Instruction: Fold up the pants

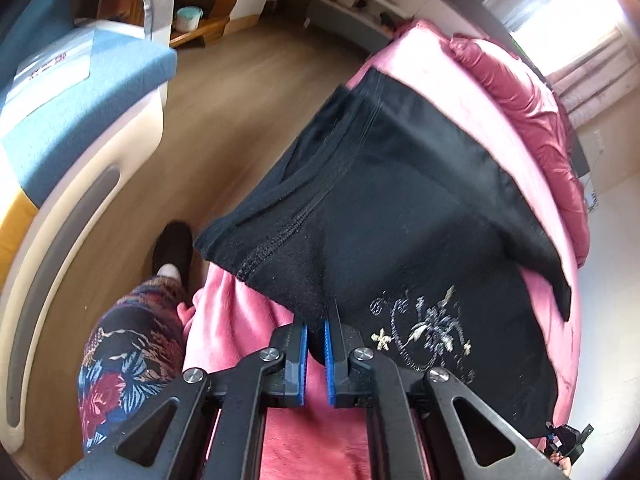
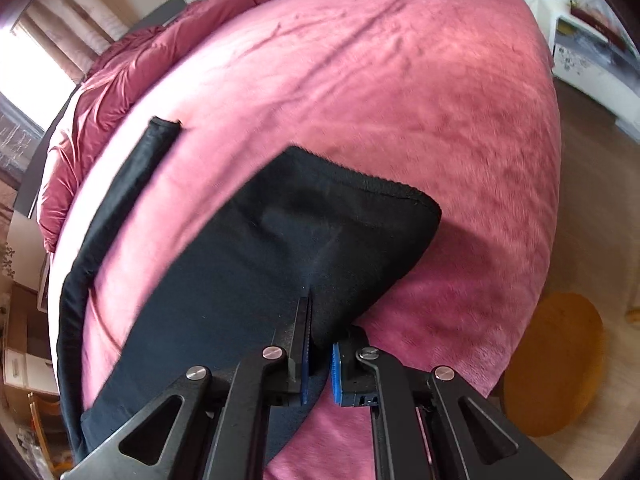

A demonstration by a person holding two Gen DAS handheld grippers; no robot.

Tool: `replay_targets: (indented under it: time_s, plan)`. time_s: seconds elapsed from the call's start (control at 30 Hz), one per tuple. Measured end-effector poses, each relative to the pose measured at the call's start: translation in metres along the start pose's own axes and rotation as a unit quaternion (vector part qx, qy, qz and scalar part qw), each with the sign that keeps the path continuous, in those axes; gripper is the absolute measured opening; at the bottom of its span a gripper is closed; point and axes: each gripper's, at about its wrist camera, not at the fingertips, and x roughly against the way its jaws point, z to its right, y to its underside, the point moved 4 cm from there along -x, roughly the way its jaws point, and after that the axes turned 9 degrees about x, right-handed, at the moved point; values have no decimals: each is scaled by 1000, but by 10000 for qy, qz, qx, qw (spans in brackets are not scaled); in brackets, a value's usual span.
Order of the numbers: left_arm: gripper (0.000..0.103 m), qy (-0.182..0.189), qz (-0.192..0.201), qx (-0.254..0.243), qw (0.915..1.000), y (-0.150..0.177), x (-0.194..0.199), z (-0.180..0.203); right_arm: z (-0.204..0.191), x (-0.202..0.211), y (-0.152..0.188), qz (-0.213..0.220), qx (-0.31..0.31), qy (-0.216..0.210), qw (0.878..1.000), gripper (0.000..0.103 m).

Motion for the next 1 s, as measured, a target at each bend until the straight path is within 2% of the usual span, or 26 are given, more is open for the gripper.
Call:
replay_targets:
  time_s: [0.03,0.07,0.1,0.17,0.3,0.37,0.43,0.53,0.6,0.73,0.8,0.93,1.0]
  plan:
    - [12,1,-118,57,9999,-2,-2,-1,0,0,0,5,-35,-45,10000,13]
    - [14,28,-157,77,9998,-3,-1,0,2,3,0,35,-77,-48,10000,25]
    - [24,-11,-109,94,9999,-7,4,0,4,7,0,59,-101,-9,9999,47]
    - [25,-106,10,59,9999,-16,17,-1,7,18,-1,182,-69,151,9997,64]
    - [25,-55,415,-17,9991,-41,50,-4,-12,50,-6,587,535,565,9952,64]
    - [25,50,572,-71,9983,-64,58,3,-37,59,-5,674,912,419,9927,64]
    - [25,234,551,15,9982,-87,55,15,-68,60,1,633,1303,128,9894,65]
    - [24,622,278,264,9973,-115,36,31,-133,46,26,264,1998,-470,9784,67]
    - [24,822,176,301,9960,-134,22,50,-168,35,45,37,2412,-678,9681,67]
    - [25,853,13,483,9952,-177,-13,85,-224,13,87,-430,3009,-981,9476,67]
    - [26,913,-94,547,9943,-193,-29,100,-239,5,100,-573,3187,-1048,9403,67]
    - [36,774,-201,587,9951,-231,-65,124,-260,-9,122,-836,3387,-1147,9301,67]
    - [38,697,-211,661,9952,-244,-79,130,-263,-18,129,-933,3451,-1062,9278,67]
